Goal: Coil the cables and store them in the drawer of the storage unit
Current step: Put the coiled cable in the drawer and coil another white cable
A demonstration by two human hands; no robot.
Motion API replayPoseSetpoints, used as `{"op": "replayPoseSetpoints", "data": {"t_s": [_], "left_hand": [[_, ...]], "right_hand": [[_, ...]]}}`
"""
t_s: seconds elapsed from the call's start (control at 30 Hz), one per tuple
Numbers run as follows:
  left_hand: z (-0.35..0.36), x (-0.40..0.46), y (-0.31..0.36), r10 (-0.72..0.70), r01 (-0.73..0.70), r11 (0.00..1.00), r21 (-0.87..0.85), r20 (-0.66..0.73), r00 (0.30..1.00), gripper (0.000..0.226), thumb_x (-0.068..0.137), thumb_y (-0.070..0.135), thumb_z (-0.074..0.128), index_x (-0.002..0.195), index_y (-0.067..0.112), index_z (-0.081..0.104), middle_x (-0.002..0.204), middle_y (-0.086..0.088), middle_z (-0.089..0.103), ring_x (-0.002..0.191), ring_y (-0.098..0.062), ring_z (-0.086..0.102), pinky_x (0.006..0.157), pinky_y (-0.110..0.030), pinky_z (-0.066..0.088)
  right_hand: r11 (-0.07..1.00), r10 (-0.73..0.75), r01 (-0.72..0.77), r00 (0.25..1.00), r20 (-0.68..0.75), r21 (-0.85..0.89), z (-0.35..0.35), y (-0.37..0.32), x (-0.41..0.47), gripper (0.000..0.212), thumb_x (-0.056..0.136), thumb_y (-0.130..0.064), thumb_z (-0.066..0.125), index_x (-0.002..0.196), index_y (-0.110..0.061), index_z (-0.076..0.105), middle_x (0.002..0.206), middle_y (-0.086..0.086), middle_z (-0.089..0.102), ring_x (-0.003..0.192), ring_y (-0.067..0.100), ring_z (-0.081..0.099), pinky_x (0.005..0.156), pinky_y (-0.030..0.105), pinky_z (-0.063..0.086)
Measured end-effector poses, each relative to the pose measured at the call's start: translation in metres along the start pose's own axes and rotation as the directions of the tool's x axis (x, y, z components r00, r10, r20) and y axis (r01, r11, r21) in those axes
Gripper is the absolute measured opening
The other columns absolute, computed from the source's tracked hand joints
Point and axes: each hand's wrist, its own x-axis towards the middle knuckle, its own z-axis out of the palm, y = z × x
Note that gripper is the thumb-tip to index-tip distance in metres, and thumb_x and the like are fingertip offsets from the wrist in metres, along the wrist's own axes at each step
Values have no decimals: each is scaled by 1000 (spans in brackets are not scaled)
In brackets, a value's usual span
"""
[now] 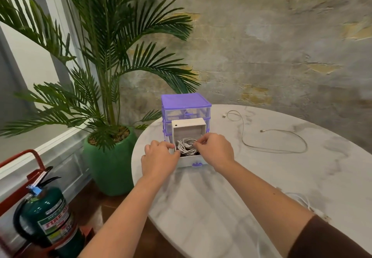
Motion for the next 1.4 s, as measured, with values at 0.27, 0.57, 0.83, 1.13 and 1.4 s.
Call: {"op": "replayPoseSetpoints", "data": {"t_s": [0.27, 0.57, 0.83, 1.13, 1.4], "left_hand": [[0, -1, -2, -6, 6, 999, -38, 19, 1000, 35, 92, 43, 51, 124, 31, 60, 130, -1, 48, 123, -23, 39, 96, -39, 37], [0, -1, -2, -11, 13, 998, -56, 32, 999, 35, 94, 40, 49, 127, 31, 58, 131, 0, 50, 123, -23, 39, 96, -41, 39], [0, -3, 0, -3, 4, 999, -32, 36, 999, 38, 95, 41, 45, 129, 29, 57, 132, -2, 50, 124, -23, 39, 97, -41, 39], [-2, -2, 3, -17, 17, 1000, 16, 2, 1000, 36, 97, 43, 40, 114, 28, 67, 125, -4, 53, 116, -25, 42, 92, -41, 38], [-3, -3, 3, -11, 10, 1000, 17, 40, 999, 39, 89, 51, 46, 118, 33, 63, 127, 0, 49, 122, -22, 39, 95, -43, 41]], "right_hand": [[970, -179, 185, 983, 49, -156, -3, 5, 5, 26, 93, -25, 53, 109, -33, 72, 110, -3, 60, 111, 21, 46, 92, 32, 38], [994, -91, 89, 995, 33, 63, -8, 11, 2, 6, 83, -28, 73, 89, -29, 71, 80, -11, 69, 87, 13, 63, 88, 36, 48], [986, -164, 164, 986, 6, 13, 8, 9, 0, 27, 79, -53, 71, 93, -30, 72, 86, -13, 69, 88, 8, 59, 86, 30, 34], [977, -160, 152, 986, -41, -151, 17, -2, 2, 29, 90, -29, 52, 115, -32, 65, 120, -2, 56, 114, 21, 40, 93, 35, 27], [969, -146, 139, 989, -17, -207, 18, -11, -1, 63, 74, -80, 50, 112, -32, 66, 111, -6, 65, 113, 20, 42, 91, 38, 29]]}}
